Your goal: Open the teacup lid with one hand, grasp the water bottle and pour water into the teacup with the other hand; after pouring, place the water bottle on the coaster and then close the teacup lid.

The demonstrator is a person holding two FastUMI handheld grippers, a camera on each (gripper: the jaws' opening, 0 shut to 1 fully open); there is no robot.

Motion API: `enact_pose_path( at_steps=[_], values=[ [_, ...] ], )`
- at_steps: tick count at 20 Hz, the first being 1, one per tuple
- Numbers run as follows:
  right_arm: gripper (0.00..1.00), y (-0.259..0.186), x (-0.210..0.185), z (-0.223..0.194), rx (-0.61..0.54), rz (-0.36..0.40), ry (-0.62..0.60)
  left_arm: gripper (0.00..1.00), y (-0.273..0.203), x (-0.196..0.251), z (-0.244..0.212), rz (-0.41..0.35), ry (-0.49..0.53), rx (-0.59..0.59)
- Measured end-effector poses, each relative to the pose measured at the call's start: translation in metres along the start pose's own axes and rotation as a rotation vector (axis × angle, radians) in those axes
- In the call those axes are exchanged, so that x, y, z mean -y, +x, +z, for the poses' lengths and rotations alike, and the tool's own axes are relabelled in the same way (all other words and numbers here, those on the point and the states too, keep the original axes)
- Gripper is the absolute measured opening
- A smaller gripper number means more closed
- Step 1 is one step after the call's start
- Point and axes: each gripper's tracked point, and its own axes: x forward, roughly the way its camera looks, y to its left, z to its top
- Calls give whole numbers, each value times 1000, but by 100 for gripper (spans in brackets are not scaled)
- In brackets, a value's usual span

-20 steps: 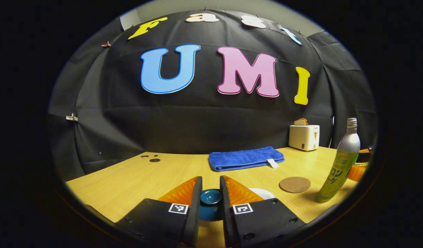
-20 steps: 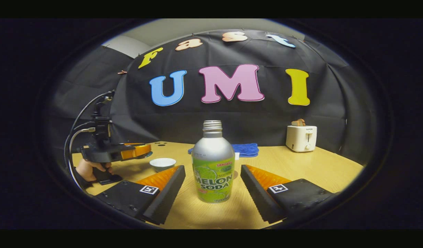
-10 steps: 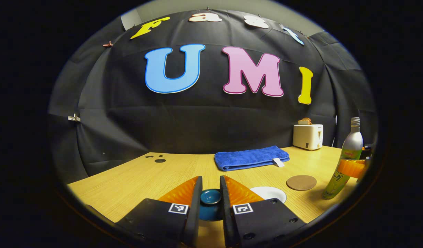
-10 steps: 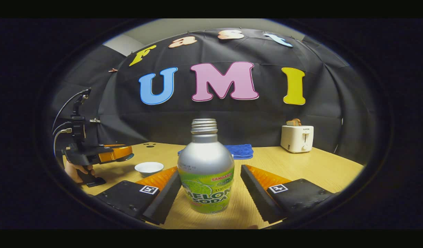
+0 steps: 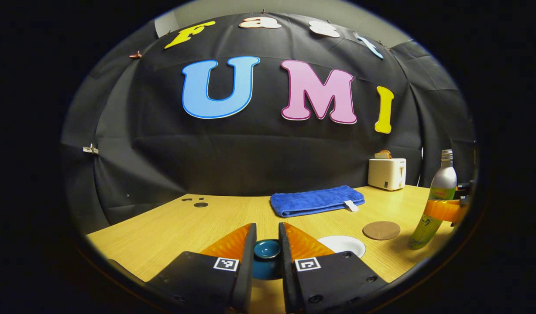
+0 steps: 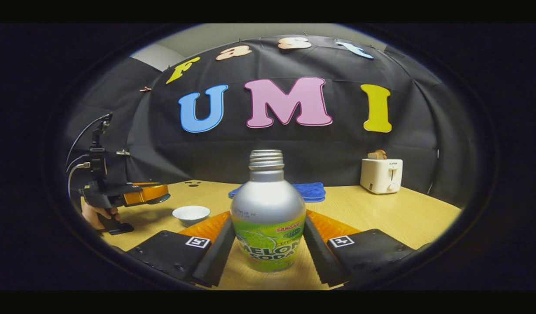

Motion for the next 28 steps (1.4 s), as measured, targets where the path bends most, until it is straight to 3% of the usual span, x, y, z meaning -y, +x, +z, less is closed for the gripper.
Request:
enact_pose_path(
  at_steps=[7,8,13,16,21,24,26,27,28],
  values=[
    [77,5,1,-1,-6,-11,-17,33,1,-15,-1,11,-2,-1],
    [72,9,1,1,-9,-11,-45,33,1,-16,0,8,-2,-1],
    [73,25,7,16,-19,-15,-231,33,5,-35,-2,5,-2,-1],
    [73,45,10,26,-23,-18,-413,33,5,-51,-2,12,-1,-1],
    [73,78,-6,26,-13,-12,-827,33,6,-65,-3,34,-1,-4],
    [70,91,-22,29,43,10,-1067,33,7,-67,-3,24,1,-4],
    [73,95,-37,32,96,44,-1208,33,8,-69,-3,19,0,-5],
    [69,94,-43,33,117,59,-1271,33,9,-69,-4,17,0,-5],
    [72,95,-47,31,132,75,-1326,33,9,-71,-3,17,1,-5]
  ],
)
